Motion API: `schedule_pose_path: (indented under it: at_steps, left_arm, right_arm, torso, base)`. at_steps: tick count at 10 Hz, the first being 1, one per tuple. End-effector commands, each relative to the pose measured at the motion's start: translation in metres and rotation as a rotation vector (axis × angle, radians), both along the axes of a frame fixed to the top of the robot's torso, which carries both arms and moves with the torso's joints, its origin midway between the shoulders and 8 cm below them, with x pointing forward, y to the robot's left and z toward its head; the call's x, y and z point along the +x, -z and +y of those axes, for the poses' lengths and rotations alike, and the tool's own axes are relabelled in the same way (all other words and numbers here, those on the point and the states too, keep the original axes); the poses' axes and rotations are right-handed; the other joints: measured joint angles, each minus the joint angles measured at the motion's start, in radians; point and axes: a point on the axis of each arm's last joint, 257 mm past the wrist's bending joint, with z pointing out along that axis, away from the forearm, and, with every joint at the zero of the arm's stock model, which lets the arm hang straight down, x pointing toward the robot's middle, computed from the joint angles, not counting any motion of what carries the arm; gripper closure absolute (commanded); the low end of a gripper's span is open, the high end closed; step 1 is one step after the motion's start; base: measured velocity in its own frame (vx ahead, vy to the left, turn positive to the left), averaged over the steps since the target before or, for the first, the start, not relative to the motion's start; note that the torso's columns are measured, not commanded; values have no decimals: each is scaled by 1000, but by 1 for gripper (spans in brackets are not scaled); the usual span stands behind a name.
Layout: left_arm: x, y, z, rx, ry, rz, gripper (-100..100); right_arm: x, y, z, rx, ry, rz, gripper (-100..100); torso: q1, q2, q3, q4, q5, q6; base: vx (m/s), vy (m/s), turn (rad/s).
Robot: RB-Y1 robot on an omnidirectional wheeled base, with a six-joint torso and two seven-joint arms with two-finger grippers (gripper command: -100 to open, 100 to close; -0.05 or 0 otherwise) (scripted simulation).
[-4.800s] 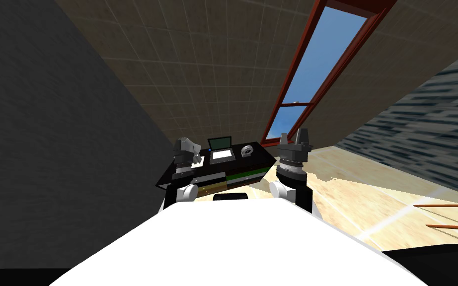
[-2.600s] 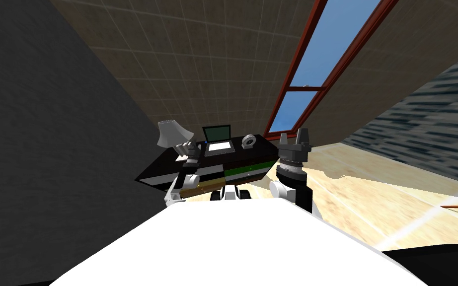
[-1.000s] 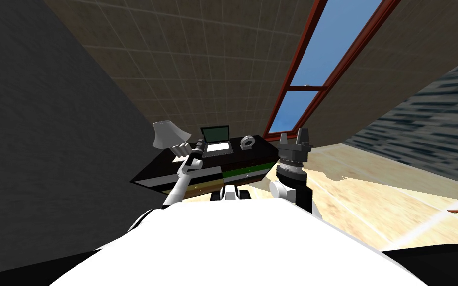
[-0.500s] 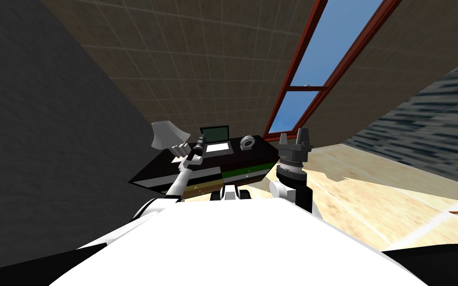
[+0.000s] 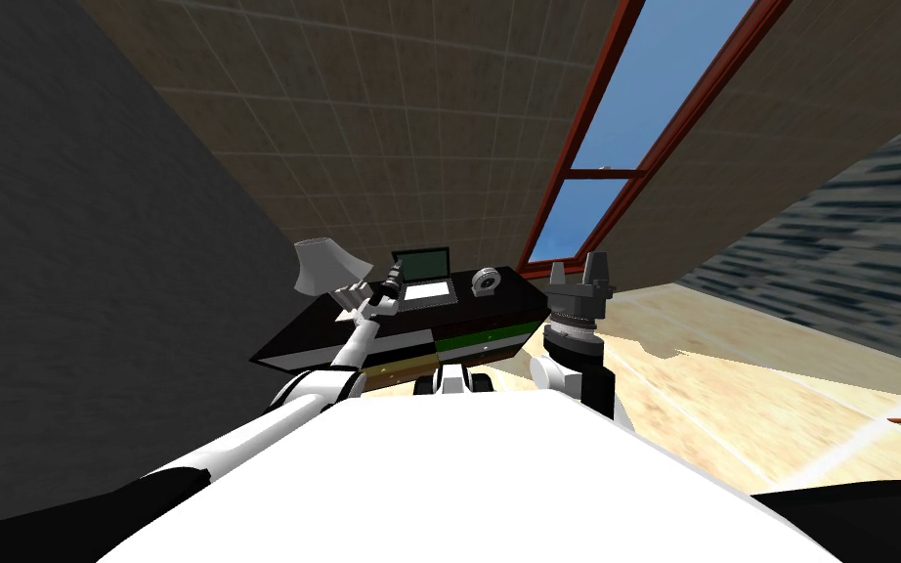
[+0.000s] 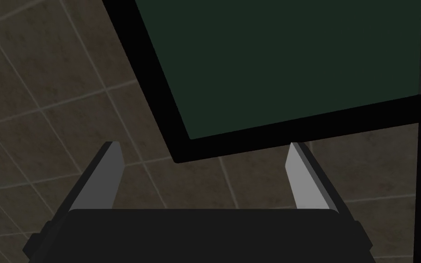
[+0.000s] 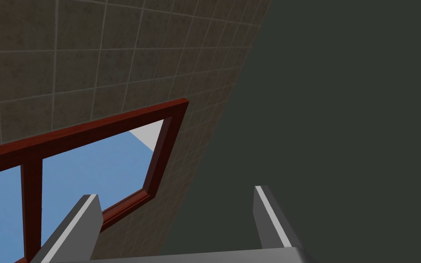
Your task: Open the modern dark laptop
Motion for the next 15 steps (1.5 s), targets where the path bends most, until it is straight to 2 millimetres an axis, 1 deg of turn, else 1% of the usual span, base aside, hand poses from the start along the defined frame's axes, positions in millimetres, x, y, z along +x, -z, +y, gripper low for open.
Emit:
schedule_pose_path:
  at_steps: [1, 3, 4, 6, 7, 10, 14, 15]
  left_arm:
    - [14, 1, 10, 17, -19, 35, -100]
    - [29, -7, 21, 36, -41, 58, -100]
    - [31, -2, 23, 36, -44, 69, -100]
    - [45, -12, 35, 51, -66, 91, -100]
    - [45, -7, 36, 51, -69, 100, -100]
    - [60, -16, 55, 66, -104, 138, -100]
    - [72, -28, 77, 78, -144, 173, -100]
    - [72, -25, 72, 76, -136, 169, -100]
  right_arm:
    - [0, 0, 0, 0, 0, 0, 0]
    - [0, 0, 0, 0, 0, 0, 0]
    - [0, 0, 0, 0, 0, 0, 0]
    - [0, 0, 0, 0, 0, 0, 0]
    - [0, 0, 0, 0, 0, 0, 0]
    - [0, 0, 0, 0, 0, 0, 0]
    - [0, 0, 0, 0, 0, 0, 0]
    - [0, 0, 0, 0, 0, 0, 0]
  torso:
    - [0, 0, 0, 0, 0, 0]
    - [0, 0, 0, 0, 0, 0]
    - [0, 0, 0, 0, 0, 0]
    - [0, 0, 0, 0, 0, 0]
    - [0, 0, 0, 0, 0, 0]
    - [0, 0, 0, 0, 0, 0]
    - [1, 0, 0, 0, 0, 0]
    - [1, -1, 0, 0, 0, -1]
  base:
    - [12, -13, 0]
    - [12, -17, 6]
    - [11, -15, 0]
    - [9, -16, 4]
    - [10, -10, 2]
    - [10, -13, 3]
    - [8, -14, 2]
    - [4, -7, 1]
